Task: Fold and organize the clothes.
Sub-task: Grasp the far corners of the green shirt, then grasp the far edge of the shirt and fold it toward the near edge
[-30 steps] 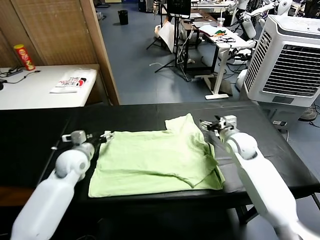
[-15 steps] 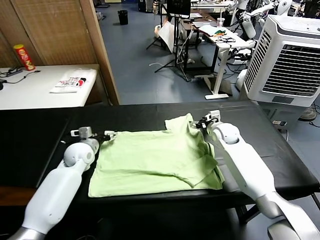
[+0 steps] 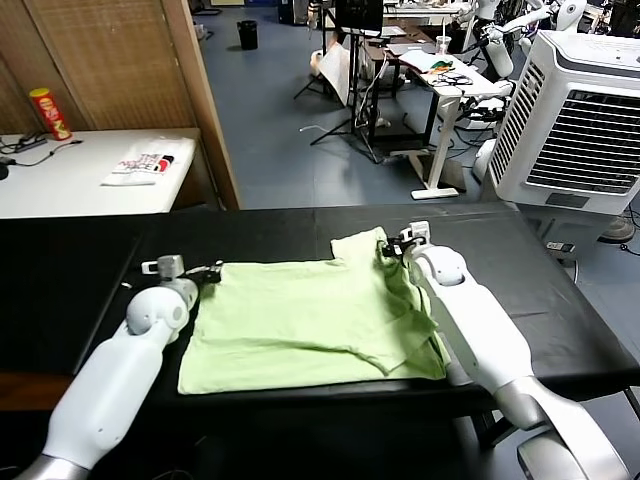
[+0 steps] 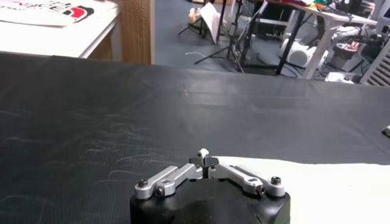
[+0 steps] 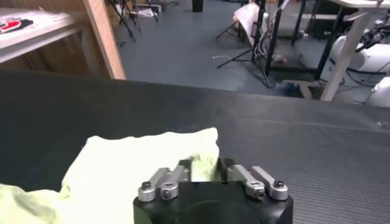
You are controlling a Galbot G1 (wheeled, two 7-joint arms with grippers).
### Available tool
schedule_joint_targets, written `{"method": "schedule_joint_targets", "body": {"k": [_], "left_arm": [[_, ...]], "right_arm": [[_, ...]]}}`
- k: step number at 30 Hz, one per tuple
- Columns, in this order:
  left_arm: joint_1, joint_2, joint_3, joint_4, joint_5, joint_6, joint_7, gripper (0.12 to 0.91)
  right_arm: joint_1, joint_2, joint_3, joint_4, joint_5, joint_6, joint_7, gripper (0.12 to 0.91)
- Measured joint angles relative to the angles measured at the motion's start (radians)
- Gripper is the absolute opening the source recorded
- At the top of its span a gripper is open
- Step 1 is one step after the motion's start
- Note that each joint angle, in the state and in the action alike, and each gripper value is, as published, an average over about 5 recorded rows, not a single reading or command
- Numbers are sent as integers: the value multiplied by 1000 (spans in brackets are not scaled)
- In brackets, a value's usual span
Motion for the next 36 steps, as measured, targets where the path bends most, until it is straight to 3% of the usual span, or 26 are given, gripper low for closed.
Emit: {"method": "schedule_joint_targets", "body": {"k": [6, 12, 15, 20, 25, 31, 36], "left_arm": [[20, 11, -23, -35, 17, -18, -2, 131], [82, 46, -60, -133, 21, -43, -8, 131], [139, 75, -84, -205, 21, -51, -19, 131], [253, 117, -127, -336, 19, -57, -84, 131], [363, 130, -174, -451, 25, -48, -117, 131], [507, 114, -239, -572, 50, -40, -124, 131], [623, 100, -295, -649, 71, -43, -118, 131]], "right_arm": [[-65, -59, 29, 129, 40, 6, -19, 126], [-184, -153, 75, 326, 61, -35, -22, 125], [-253, -200, 101, 420, 63, -68, 0, 124], [-361, -256, 146, 558, 77, -148, 53, 123], [-461, -290, 192, 690, 85, -230, 104, 122], [-578, -305, 233, 823, 83, -302, 143, 123], [-672, -307, 263, 899, 69, -312, 160, 122]]}}
